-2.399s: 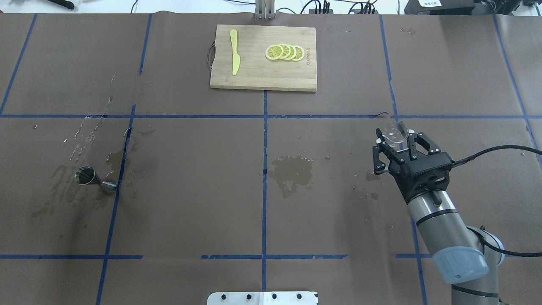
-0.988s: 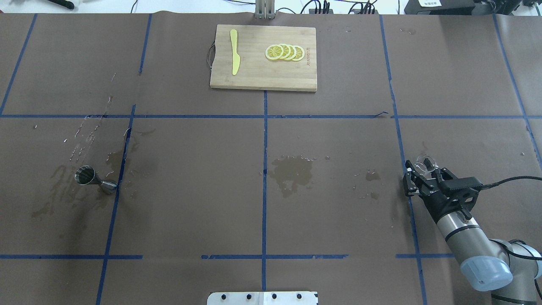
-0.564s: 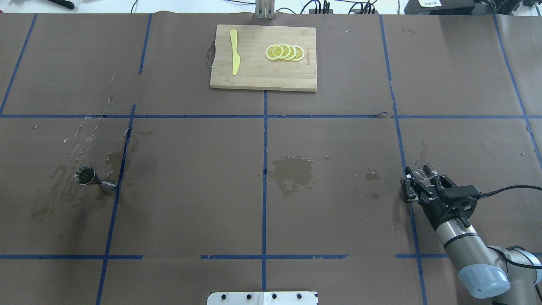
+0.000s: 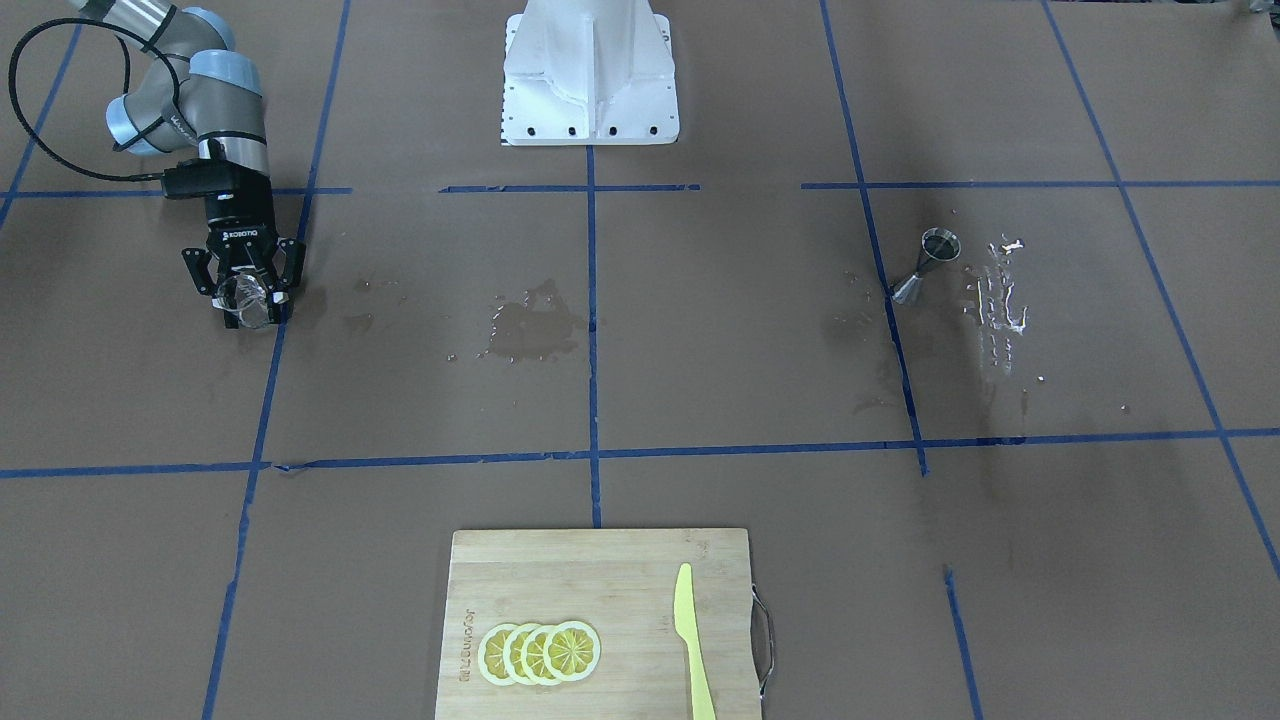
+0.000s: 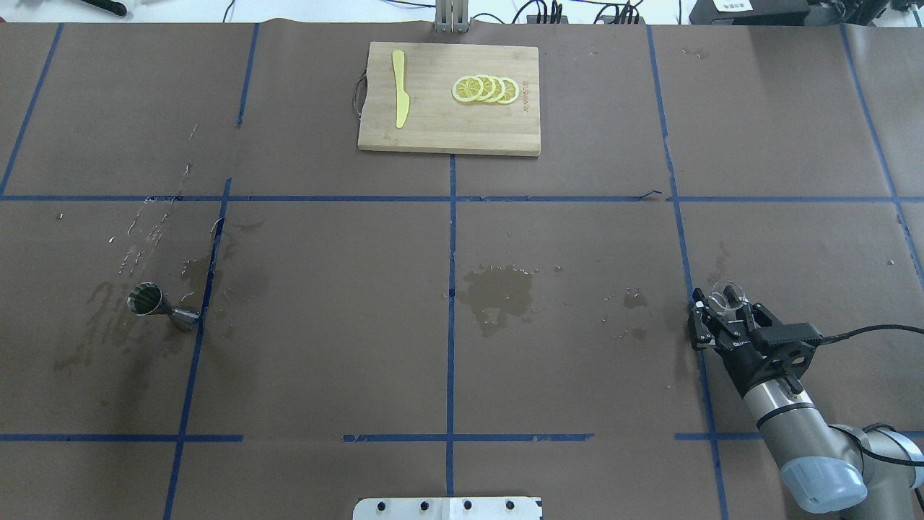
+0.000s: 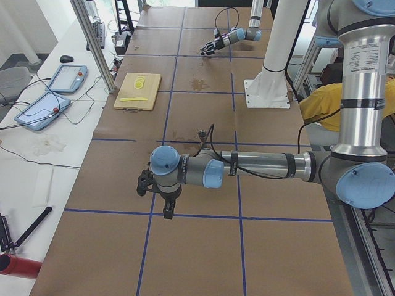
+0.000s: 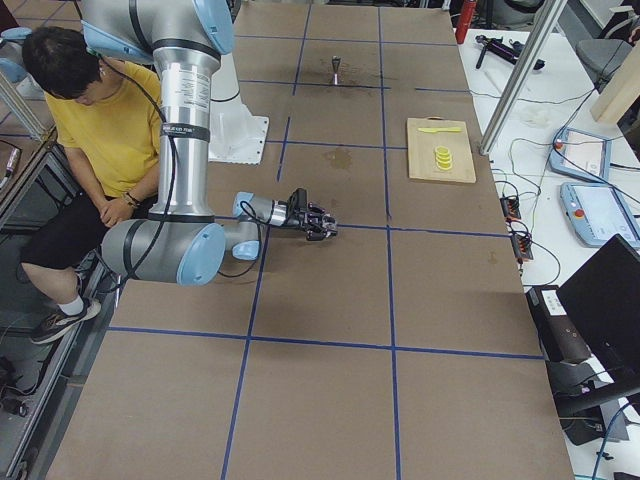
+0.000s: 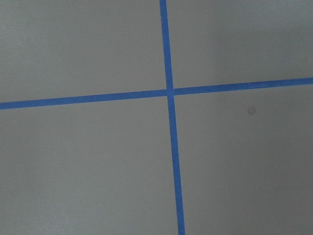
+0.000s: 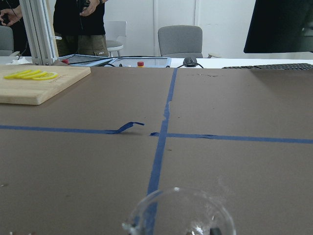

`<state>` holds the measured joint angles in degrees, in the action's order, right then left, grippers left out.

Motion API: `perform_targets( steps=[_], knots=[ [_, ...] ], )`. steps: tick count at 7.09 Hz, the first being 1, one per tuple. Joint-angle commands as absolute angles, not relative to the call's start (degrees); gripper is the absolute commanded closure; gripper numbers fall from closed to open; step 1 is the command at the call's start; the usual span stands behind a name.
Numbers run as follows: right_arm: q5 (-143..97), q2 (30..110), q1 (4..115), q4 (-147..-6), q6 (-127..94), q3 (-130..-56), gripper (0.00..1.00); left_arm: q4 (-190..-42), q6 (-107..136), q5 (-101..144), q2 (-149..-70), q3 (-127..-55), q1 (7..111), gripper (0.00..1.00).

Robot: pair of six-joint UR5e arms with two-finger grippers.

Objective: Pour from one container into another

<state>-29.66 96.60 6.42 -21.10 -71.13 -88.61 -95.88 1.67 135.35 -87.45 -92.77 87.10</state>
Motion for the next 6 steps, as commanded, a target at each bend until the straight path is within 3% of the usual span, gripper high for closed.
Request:
perform_targets(
  steps=[1, 2, 4, 5, 6],
  knots=[
    [-29.10, 96.50, 5.89, -21.09, -71.19, -88.33, 0.73, -95.89, 1.67, 135.35, -87.54, -92.81, 87.01, 0.00],
    [-28.92, 96.42, 5.80, -21.01, -71.19, -88.07, 0.62, -95.89, 1.67, 135.35, -87.45, -92.81, 87.01, 0.00],
    [-28.65, 96.24, 5.63, -20.92, -71.19, -88.07, 0.50, -95.89, 1.67, 135.35, -87.45, -92.72, 87.01, 0.00],
    [-28.48, 96.07, 5.54, -20.83, -71.19, -88.07, 0.15, -95.98, 1.76, 135.44, -87.54, -92.55, 87.01, 0.00],
    [-28.13, 95.98, 5.36, -20.83, -71.19, -88.07, 0.00, -95.98, 1.76, 135.44, -87.97, -92.20, 87.01, 0.00]
  ],
)
